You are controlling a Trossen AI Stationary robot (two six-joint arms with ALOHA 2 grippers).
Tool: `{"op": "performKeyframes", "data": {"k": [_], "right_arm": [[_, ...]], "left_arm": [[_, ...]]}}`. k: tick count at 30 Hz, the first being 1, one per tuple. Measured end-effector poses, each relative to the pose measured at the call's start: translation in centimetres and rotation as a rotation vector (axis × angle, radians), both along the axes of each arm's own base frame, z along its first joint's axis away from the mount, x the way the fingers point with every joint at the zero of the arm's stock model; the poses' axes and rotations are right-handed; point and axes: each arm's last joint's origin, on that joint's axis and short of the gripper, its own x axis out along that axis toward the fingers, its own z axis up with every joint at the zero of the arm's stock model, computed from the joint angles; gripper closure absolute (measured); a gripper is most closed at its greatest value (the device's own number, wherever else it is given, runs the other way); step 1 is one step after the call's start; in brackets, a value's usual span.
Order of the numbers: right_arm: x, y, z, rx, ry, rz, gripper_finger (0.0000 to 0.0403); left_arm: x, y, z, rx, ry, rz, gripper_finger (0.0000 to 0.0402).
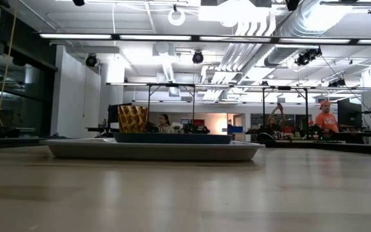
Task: Pick and place plate/cup/fork/spoon on tray
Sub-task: Return to Home Position
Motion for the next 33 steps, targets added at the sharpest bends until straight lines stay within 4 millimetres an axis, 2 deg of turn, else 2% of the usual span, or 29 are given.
{"op": "performKeyframes", "data": {"k": [6, 11, 16, 23, 27, 33], "right_arm": [[0.1, 0.0, 0.0, 0.067, -0.003, -0.003, 0.0403], [0.1, 0.0, 0.0, 0.104, -0.006, -0.004, 0.0403], [0.1, 0.0, 0.0, 0.049, -0.001, -0.006, 0.0403], [0.1, 0.0, -0.1, 0.057, 0.007, -0.009, 0.0403], [0.0, 0.0, -0.1, 0.058, 0.007, -0.008, 0.0403], [0.0, 0.0, -0.1, 0.060, 0.008, 0.010, 0.0403]], "left_arm": [[-1.3, -0.4, -0.8, 0.111, 0.028, -0.054, 0.0401], [-2.5, -0.4, -3.4, 0.068, 0.010, -0.020, 0.0402], [-2.1, -0.1, -6.3, 0.012, 0.100, 0.062, 0.0402], [-1.3, 0.1, -9.1, 0.022, 0.186, 0.092, 0.0401], [-1.1, 0.1, -10.8, 0.017, 0.191, 0.090, 0.0402], [-1.4, 0.1, -12.2, -0.027, 0.143, 0.070, 0.0402]]}}
